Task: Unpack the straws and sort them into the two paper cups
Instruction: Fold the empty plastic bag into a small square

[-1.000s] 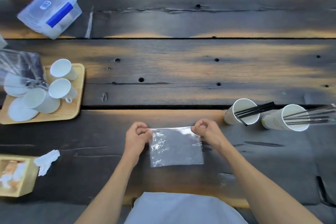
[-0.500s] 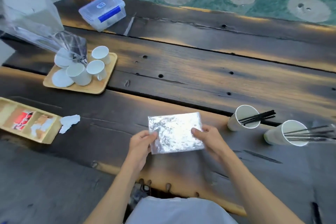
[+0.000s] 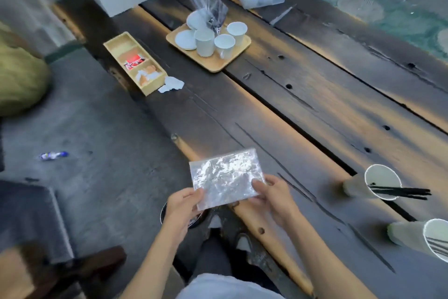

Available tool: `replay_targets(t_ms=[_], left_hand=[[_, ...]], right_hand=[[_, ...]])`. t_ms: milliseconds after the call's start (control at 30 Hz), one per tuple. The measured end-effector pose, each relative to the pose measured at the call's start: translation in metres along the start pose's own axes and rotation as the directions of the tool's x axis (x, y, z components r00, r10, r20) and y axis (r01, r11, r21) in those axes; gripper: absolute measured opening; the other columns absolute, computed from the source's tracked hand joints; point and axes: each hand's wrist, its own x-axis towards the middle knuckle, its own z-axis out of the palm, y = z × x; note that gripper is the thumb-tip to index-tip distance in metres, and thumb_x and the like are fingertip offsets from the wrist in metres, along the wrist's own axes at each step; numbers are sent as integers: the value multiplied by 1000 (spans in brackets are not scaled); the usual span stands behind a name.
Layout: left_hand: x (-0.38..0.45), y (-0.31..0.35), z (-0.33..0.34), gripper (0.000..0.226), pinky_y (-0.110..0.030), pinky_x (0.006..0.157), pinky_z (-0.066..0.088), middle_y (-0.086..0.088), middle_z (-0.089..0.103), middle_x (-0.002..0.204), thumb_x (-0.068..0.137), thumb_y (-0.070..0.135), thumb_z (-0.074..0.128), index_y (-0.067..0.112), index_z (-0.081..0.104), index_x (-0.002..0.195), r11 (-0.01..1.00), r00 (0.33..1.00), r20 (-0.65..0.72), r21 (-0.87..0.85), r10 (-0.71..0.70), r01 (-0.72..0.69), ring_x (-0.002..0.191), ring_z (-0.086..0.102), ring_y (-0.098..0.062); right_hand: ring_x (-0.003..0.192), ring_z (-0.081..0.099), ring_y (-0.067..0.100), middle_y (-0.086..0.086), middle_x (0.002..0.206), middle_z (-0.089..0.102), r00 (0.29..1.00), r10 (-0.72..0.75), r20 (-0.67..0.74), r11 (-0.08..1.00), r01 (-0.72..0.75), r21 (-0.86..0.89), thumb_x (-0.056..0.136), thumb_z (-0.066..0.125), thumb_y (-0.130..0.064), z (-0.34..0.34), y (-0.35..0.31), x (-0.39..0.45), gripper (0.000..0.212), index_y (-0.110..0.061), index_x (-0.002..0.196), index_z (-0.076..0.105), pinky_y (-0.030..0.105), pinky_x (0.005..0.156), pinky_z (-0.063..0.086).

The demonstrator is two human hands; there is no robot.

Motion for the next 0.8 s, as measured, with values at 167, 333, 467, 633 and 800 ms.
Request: replay_targets(t_ms=[167,333,467,633,800], left_hand=[[-19,-39,-52,14,-33,74,59,-13,78,89,89,13,72,1,71,97,963,987,-72,-238,-144,123,85,75,-29],[-15,-96,-98,13,-24,61,58,-14,78,79,88,8,72,-2,67,96,916,948,-166,-347,-273,203,67,76,-22],[24,-144,-123,11,-18,53,56,-15,75,72,88,6,71,-5,68,88,854,910,-211,-468,-356,226,59,74,-19],[98,-205,-144,7,-18,45,53,-13,73,61,92,1,65,-3,63,87,791,862,-245,-560,-443,247,50,72,-19],[180,-268,-156,7,-18,41,52,-12,72,57,94,-2,59,-2,60,87,770,818,-267,-566,-509,295,44,69,-18]], right_hand=[[64,68,13,7,71,68,997,79,23,991,-76,-106,90,58,0,58,31,2,5,3,89,62,35,70,62],[73,70,19,9,74,66,986,158,55,964,-142,-227,90,53,3,117,77,25,15,-5,80,60,35,70,61],[71,63,22,12,75,61,965,261,4,931,-251,-266,94,49,2,153,132,62,18,-6,80,58,39,74,61],[86,71,31,24,101,70,905,414,-96,887,-425,-180,98,42,5,179,208,131,14,1,105,53,38,73,60],[83,67,32,26,97,67,866,481,-134,856,-497,-141,96,43,9,197,272,195,12,3,98,54,39,75,56]])
